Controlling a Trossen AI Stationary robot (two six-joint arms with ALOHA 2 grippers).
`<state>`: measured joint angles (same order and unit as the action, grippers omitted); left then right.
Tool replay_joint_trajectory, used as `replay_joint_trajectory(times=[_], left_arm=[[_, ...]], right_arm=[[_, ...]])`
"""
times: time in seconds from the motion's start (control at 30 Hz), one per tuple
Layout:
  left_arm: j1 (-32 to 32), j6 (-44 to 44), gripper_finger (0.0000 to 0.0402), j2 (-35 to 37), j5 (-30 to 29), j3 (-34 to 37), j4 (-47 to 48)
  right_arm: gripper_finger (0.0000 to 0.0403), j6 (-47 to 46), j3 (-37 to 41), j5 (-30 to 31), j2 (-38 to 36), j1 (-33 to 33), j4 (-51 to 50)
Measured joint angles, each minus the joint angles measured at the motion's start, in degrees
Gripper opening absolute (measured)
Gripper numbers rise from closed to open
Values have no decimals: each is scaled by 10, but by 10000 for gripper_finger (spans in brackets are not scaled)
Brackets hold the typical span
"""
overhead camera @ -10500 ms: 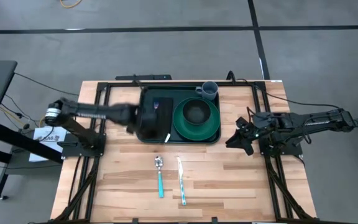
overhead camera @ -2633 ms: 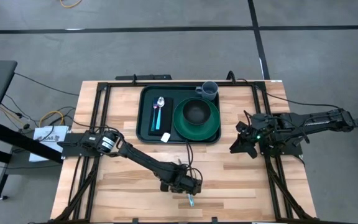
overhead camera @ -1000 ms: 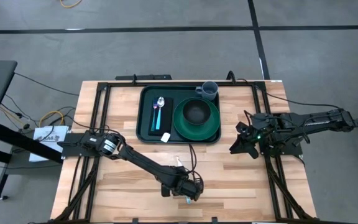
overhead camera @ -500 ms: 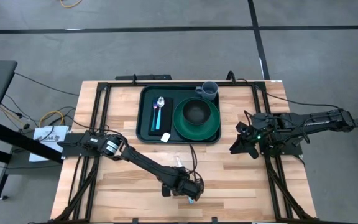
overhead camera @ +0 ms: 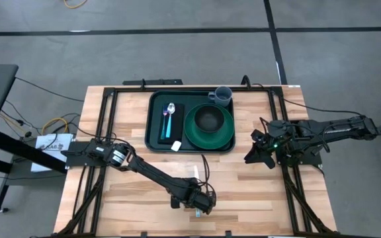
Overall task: Set up tray
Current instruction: Put the knife on the black table napkin to the right of the spoon
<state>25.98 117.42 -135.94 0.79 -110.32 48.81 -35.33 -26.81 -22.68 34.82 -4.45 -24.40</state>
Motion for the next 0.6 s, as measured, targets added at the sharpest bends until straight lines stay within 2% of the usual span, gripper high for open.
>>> replay_joint_trajectory(times=[0.2, 0.37, 0.6], left_arm=[[1, -7, 28, 0, 7, 1, 2], [2, -21, 12, 3, 4, 1, 4], [6, -24, 12, 18, 12, 4, 63]], right_arm=[[102, 0, 0, 0, 0, 0, 0], [102, 0, 0, 0, 0, 0, 0], [102, 3, 0, 0, 0, 0, 0]])
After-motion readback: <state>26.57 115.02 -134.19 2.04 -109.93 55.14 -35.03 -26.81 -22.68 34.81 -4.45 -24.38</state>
